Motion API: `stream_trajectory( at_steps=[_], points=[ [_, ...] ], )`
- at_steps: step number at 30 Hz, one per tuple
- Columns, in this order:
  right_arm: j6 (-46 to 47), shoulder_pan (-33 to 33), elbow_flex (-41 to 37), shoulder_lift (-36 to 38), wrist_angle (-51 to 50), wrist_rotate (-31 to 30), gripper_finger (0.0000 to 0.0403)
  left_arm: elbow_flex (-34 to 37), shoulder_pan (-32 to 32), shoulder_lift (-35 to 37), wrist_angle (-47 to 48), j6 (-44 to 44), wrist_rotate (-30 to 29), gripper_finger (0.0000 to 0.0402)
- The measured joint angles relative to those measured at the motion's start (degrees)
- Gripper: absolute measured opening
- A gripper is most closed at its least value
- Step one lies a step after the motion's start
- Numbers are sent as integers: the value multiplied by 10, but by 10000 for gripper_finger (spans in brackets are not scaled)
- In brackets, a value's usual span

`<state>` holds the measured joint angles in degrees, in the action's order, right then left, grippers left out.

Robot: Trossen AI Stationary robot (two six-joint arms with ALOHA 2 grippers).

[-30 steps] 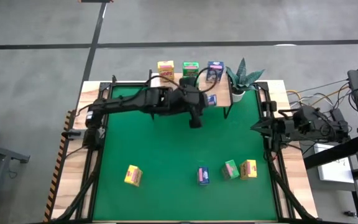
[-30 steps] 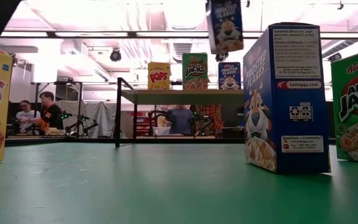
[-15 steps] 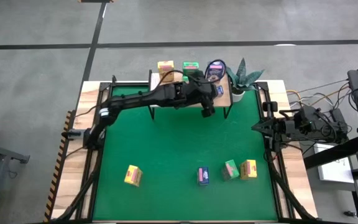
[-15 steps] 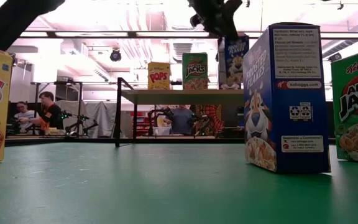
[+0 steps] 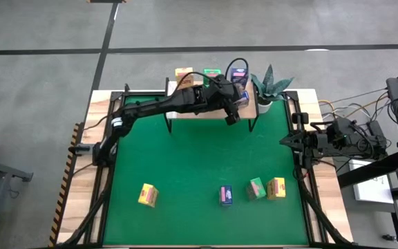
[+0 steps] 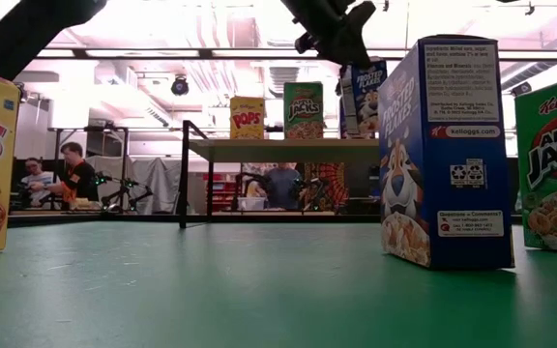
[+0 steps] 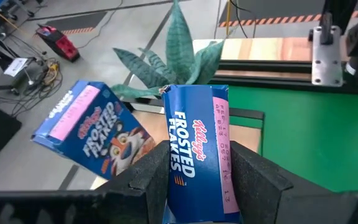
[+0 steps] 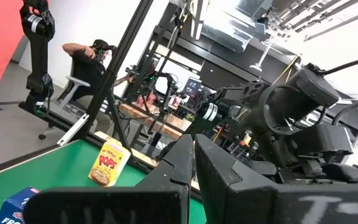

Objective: Stack cereal on shelf
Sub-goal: Put the left blue cereal box on the shelf aligned with the other blue cereal box

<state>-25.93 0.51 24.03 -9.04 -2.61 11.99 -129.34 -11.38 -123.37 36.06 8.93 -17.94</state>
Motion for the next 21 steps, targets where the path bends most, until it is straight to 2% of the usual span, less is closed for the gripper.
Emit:
stream_trajectory(
  at_steps=[21],
  points=[
    [1,0,0,0,-1,0,9,5,-15,-6,-4,10,27,138]
  ],
)
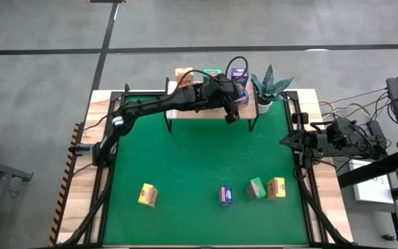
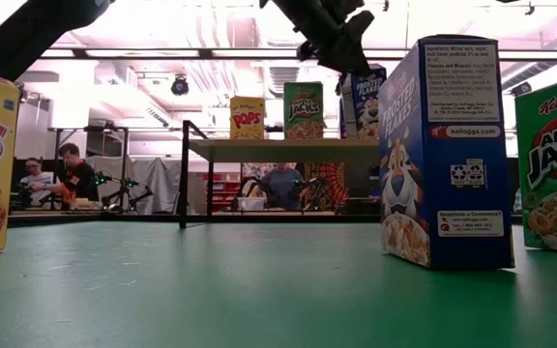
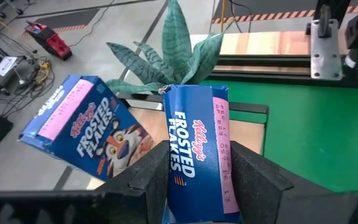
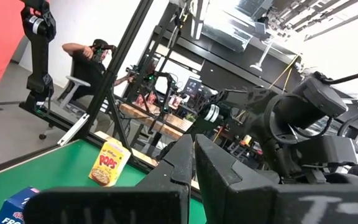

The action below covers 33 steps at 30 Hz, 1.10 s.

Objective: Stack cereal on shelf
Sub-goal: Put the left blue cereal box on the shelf aligned with the other blue cereal box

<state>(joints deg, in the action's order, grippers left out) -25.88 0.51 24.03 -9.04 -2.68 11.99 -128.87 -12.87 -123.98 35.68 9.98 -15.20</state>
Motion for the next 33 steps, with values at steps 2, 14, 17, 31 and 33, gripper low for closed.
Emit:
stream_trajectory(
  at_steps=[2,14,17,31,33],
  points=[
    [4,0,0,0,0,0,9,2,-3,0,-1,0,2,144],
    [3,0,0,0,0,0,9,3,-5,0,-1,0,2,218],
    [3,0,0,0,0,0,9,-7,-5,-1,7,0,2,225],
    [19,0,0,-2,3,-3,9,-59,25,35,116,19,-17,225],
    [34,0,1,-9,9,-21,9,-61,38,42,135,26,-50,223]
  ],
)
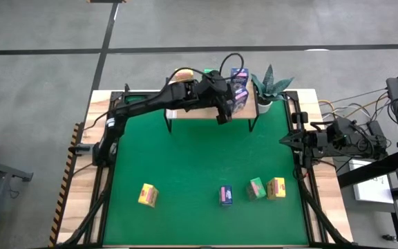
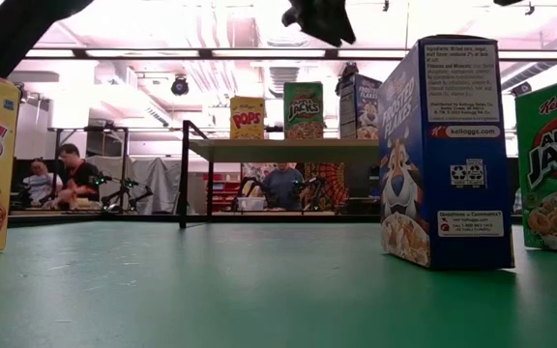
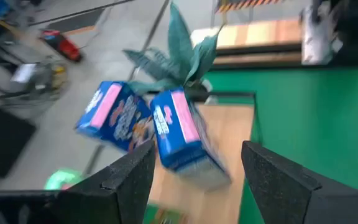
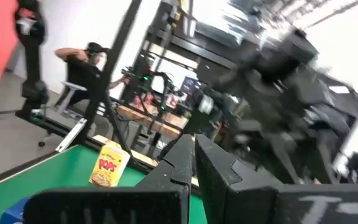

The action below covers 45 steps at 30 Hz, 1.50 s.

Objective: Stack cereal on shelf
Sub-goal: Put the left blue cereal box on the shelf aligned with the other blue cereal box

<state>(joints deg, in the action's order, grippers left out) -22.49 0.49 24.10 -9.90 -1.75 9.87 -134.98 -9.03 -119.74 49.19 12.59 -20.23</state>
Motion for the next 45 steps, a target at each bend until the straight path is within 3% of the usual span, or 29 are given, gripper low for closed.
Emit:
stream_trajectory(
  at_steps=[5,12,16,20,26,32,40,45],
  points=[
    [9,0,2,-42,7,-75,9,2,45,22,71,33,-106,202],
    [43,0,35,-135,9,-116,9,25,82,73,213,-23,-117,161],
    [52,0,50,-183,18,-116,9,106,93,134,219,-64,-118,144],
    [67,0,63,-223,27,-139,9,265,110,227,130,-84,-118,135],
    [118,0,65,-269,33,-212,9,531,141,376,-103,-81,-117,133],
    [174,-6,68,-311,49,-221,9,739,160,482,-313,-45,-99,133],
    [199,-54,157,-367,-12,-231,9,892,160,562,-512,11,-88,133],
    [185,-101,246,-414,-88,-236,9,924,160,592,-543,39,-89,133]
  ],
)
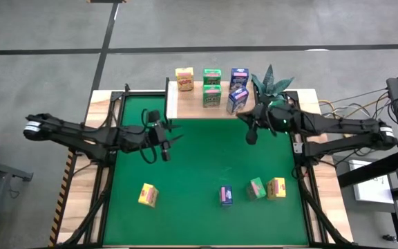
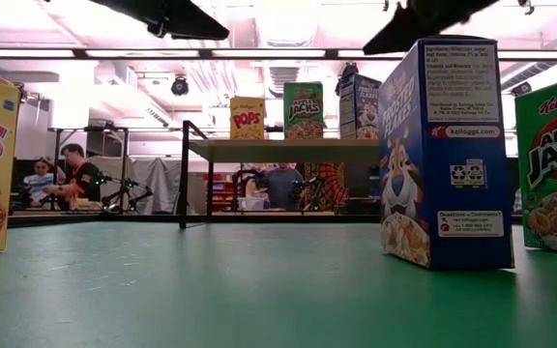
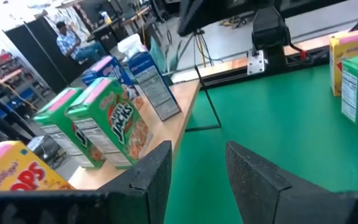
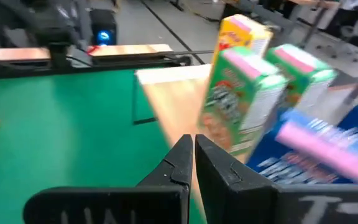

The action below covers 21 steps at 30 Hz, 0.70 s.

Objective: Stack cereal on shelf
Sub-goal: Put the left blue cereal box on the shelf aligned with the other blue cereal box

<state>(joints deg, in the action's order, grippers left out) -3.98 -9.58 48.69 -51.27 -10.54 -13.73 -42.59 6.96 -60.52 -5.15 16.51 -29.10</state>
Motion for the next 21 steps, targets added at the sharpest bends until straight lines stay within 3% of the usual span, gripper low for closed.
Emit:
stream_trajectory(
  at_steps=[13,21],
  points=[
    [-52,-118,239,-162,-181,0,9,9,0,19,7,21,-4,133],
    [-91,-134,336,-236,-285,2,9,-4,0,23,16,10,-10,133]
  ],
)
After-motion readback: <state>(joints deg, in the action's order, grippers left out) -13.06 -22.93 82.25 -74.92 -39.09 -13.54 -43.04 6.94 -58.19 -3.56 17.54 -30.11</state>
